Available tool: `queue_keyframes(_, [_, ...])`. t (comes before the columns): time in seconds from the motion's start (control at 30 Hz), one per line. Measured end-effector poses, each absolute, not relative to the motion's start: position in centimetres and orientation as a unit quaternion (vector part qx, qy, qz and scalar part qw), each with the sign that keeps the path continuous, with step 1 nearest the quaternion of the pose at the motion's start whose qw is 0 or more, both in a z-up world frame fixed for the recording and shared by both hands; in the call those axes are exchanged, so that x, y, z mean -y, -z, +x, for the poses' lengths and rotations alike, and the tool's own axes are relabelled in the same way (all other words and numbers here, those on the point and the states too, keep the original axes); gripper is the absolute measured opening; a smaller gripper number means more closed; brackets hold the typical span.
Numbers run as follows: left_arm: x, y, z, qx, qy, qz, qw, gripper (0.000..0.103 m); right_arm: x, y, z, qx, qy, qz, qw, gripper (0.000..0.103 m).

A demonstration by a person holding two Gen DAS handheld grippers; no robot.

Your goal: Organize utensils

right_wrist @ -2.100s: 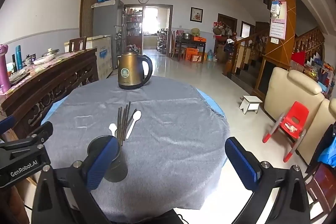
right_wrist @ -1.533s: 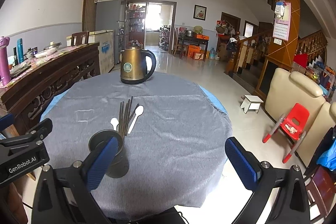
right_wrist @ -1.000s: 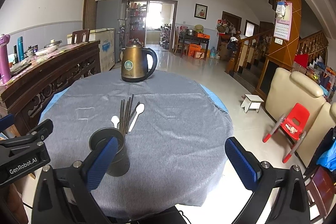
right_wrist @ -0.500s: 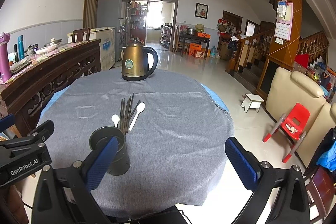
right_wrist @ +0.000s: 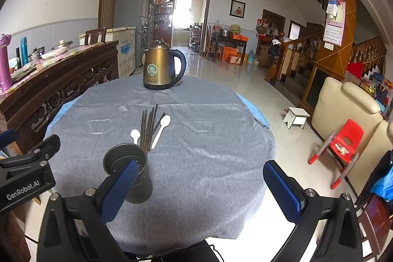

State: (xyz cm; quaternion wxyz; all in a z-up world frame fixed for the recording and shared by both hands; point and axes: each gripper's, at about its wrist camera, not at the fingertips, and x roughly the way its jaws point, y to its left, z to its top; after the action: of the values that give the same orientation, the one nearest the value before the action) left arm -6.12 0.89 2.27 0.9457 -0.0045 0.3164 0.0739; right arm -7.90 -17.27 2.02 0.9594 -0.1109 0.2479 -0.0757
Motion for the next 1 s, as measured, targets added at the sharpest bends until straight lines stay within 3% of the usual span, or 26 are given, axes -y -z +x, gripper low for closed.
queue_keyframes(0.37, [-2.7, -1.3, -2.1, -0.336, -0.079, -0.010, 0.938, 0.103, 17.8, -1.8, -4.5, -0.276, 0.055, -0.093, 0.955, 0.103])
queue_keyframes(0.63, [-4.7, 1.8, 7.3, -0.411, -0.046, -0.026, 0.910, 0.103, 21.3, -1.0, 5.4, -0.319, -0.028, 0.005, 0.947, 0.103])
queue_keyframes(0.73, [-5.0, 3.2, 10.6, -0.435, -0.035, -0.041, 0.899, 0.102, 22.1, 1.6, 9.6, -0.379, -0.051, 0.028, 0.924, 0.103])
queue_keyframes(0.8, [-5.0, 4.1, 13.1, -0.451, -0.030, -0.046, 0.891, 0.096, 22.3, 4.0, 13.1, -0.414, -0.067, 0.047, 0.906, 0.091])
queue_keyframes(0.93, [-4.9, 6.0, 17.3, -0.485, -0.016, -0.068, 0.872, 0.067, 22.2, 9.6, 19.1, -0.496, -0.100, 0.088, 0.858, 0.074])
queue_keyframes(1.0, [-4.8, 7.2, 19.2, -0.503, -0.003, -0.085, 0.860, 0.064, 21.8, 11.7, 21.4, -0.516, -0.108, 0.097, 0.844, 0.065])
